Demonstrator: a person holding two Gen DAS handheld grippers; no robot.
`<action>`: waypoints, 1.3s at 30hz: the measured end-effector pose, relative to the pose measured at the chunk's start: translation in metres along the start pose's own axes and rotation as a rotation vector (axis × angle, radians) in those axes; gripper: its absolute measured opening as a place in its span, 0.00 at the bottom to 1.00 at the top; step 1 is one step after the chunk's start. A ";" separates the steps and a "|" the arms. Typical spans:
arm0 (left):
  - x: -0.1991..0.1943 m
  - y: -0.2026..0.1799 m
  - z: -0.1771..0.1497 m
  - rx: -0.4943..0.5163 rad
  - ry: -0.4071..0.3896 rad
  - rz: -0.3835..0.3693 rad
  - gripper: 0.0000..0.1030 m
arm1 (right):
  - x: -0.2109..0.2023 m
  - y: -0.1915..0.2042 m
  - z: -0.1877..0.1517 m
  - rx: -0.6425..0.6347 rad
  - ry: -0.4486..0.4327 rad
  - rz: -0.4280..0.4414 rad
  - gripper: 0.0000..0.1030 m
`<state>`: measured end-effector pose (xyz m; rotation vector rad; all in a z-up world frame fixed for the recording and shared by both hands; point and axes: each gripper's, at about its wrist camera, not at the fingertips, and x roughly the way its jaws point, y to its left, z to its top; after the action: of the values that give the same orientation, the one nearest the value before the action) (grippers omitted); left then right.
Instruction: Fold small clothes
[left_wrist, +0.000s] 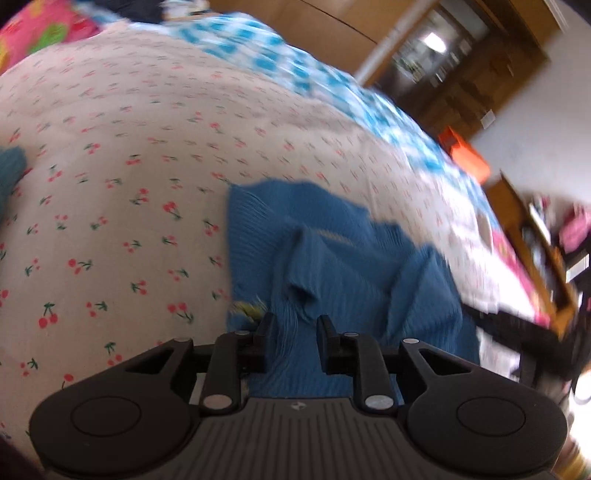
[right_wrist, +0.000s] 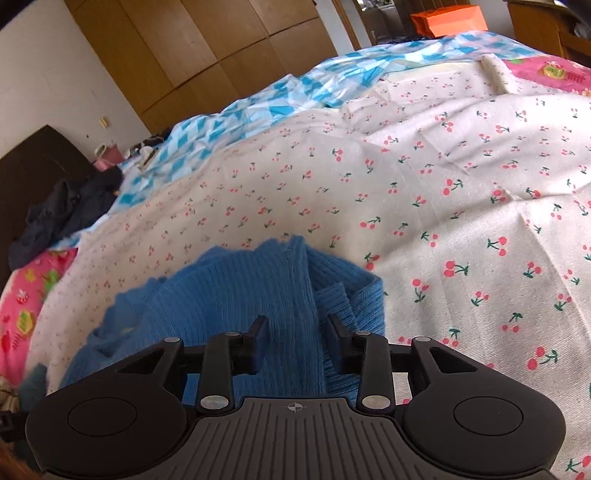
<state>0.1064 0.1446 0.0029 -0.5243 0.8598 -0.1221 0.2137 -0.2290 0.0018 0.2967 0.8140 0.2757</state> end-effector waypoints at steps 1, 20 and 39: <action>-0.001 -0.006 -0.001 0.036 0.004 -0.004 0.26 | 0.000 0.002 -0.001 -0.018 -0.001 0.000 0.33; 0.017 -0.027 0.016 0.134 0.119 -0.057 0.31 | -0.002 -0.006 -0.006 0.002 0.019 0.031 0.30; 0.019 -0.043 0.029 0.232 0.038 0.148 0.19 | -0.010 -0.010 -0.013 0.022 0.012 0.051 0.30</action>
<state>0.1446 0.1126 0.0261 -0.2409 0.9047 -0.0952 0.1990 -0.2399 -0.0034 0.3373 0.8221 0.3169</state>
